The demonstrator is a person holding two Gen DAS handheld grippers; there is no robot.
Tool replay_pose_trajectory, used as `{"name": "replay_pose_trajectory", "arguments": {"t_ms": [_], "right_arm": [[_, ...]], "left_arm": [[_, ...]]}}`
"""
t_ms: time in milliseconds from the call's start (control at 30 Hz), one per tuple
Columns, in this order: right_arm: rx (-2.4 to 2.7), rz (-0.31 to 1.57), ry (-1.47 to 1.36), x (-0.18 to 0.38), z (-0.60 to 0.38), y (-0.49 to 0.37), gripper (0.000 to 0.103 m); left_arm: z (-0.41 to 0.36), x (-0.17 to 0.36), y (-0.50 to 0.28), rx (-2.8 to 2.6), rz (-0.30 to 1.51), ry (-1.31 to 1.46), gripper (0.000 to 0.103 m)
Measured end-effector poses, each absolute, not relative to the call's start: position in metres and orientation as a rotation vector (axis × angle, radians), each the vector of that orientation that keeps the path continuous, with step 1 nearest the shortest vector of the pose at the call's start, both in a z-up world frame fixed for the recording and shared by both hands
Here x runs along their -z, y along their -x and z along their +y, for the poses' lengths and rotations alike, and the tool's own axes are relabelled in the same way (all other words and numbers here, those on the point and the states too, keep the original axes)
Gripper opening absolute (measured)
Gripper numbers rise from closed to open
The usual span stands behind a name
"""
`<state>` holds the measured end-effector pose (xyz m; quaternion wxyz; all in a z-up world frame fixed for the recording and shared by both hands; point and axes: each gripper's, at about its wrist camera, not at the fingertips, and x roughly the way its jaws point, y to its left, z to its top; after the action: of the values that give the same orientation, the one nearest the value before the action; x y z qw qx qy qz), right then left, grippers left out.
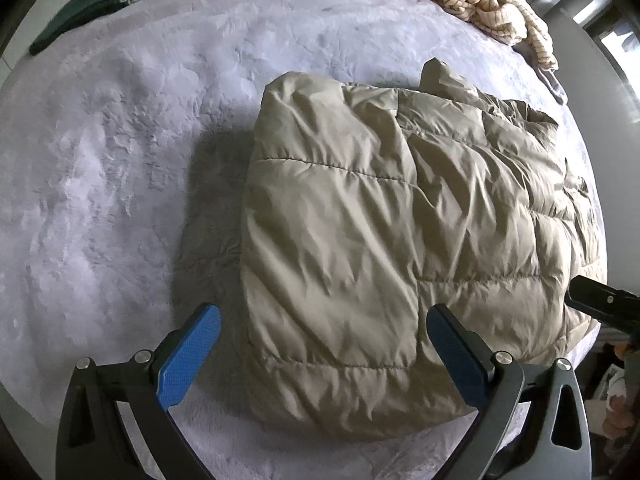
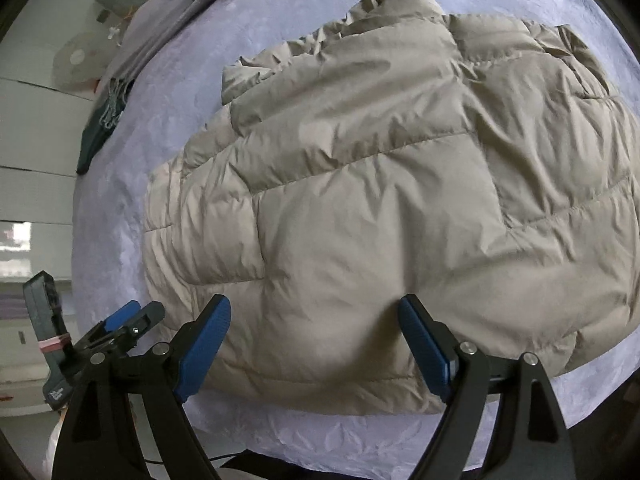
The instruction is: Fold large clothes
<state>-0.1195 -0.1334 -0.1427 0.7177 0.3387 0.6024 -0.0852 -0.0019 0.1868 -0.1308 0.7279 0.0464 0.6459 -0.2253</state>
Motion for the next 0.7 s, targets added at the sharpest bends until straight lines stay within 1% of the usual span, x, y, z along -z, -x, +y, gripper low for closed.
{"name": "replay_pose_trajectory", "arguments": {"t_ms": [100,333,533,700], "right_arm": [[0.2,1.341,-0.748,0.146,-0.13,0.119,0.088],[0.217,1.346,-0.752,0.15,-0.13,0.118,0.088],[0.222,1.355,-0.738,0.154,-0.131,0.117,0.088],[0.23,1.37,-0.723,0.16,-0.125,0.112,0.088]], "left_arm": [[0.19,0.133,-0.003,0.525,1.427,-0.081,0.103],[0.21,0.147,-0.027,0.635,1.484,0.064,0.103],[0.223,0.193,-0.048,0.813,1.619,0.294,0.103],[0.199,0.226,-0.061,0.918,1.688,0.377,0.103]]}}
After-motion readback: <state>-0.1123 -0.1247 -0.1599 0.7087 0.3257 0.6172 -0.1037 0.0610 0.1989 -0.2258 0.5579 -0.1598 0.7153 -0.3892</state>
